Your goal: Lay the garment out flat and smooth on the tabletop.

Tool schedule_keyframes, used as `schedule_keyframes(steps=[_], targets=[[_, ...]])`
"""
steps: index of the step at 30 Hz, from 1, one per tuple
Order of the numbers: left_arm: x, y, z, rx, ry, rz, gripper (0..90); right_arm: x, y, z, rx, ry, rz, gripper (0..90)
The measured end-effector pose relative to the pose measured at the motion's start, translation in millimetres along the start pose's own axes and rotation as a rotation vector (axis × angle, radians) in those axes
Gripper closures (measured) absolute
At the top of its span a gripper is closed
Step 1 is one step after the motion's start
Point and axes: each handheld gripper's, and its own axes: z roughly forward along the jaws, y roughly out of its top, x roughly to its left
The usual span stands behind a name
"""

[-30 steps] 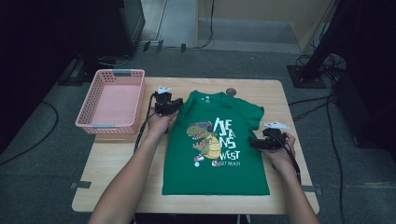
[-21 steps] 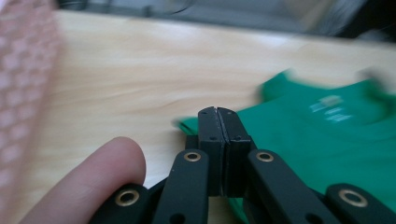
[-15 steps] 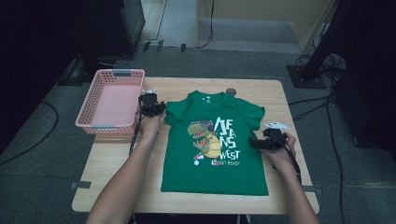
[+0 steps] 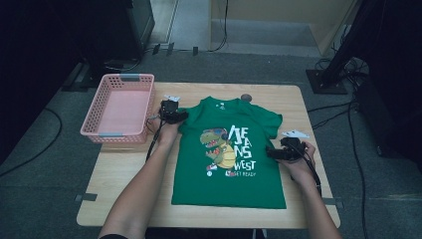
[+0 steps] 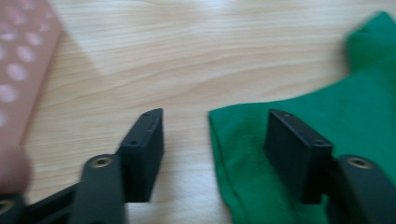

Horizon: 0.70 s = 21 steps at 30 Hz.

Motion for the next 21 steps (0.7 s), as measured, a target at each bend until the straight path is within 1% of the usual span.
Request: schedule_keyframes(steps=[1,2,3,4,5,7,8,9,11,12,17,19,21], targets=[[-0.4,-0.1,-0.3,0.001,0.009,0.004,31.2,0.0,0.0,0.0,0.000,0.000,0.000,3.4],[-1.7,-0.4,-0.9,-0.005,0.033,0.020,31.0,0.0,0.0,0.0,0.000,0.000,0.000,3.4],[-2.6,-1.1,-1.7,-0.011,0.059,0.047,30.9,0.0,0.0,0.0,0.000,0.000,0.000,3.4],[-2.6,-1.8,-2.1,-0.017,0.089,0.060,31.0,-0.1,0.0,0.0,0.000,0.000,0.000,3.4],[-0.4,-2.1,-2.4,-0.016,0.107,0.054,31.0,0.0,0.0,0.0,0.000,0.000,0.000,3.4],[6.7,-2.4,-2.5,-0.005,0.114,0.000,31.1,0.0,0.0,0.0,0.000,0.000,0.000,3.4],[9.3,-2.8,-2.7,-0.003,0.113,-0.017,31.1,0.0,0.0,0.0,0.000,0.000,0.000,3.4],[10.1,-3.5,-3.6,-0.003,0.115,-0.017,31.1,0.0,0.0,0.0,0.000,0.000,0.000,3.4],[8.7,-5.3,-5.8,-0.006,0.136,0.005,31.4,-0.1,0.0,0.0,0.001,0.000,0.001,3.4],[8.0,-6.0,-6.4,-0.008,0.145,0.006,31.4,-0.2,0.0,0.0,0.001,0.001,0.002,3.3],[10.9,-7.8,-8.4,-0.003,0.150,-0.028,31.4,-0.6,0.0,-0.1,0.001,-0.002,0.006,3.3],[10.4,-8.8,-9.6,-0.005,0.156,-0.013,31.7,-0.6,0.0,-0.1,0.001,-0.002,0.006,3.3],[10.5,-9.9,-10.6,-0.008,0.158,-0.011,31.6,-0.7,0.0,-0.1,0.001,-0.001,0.006,3.3]])
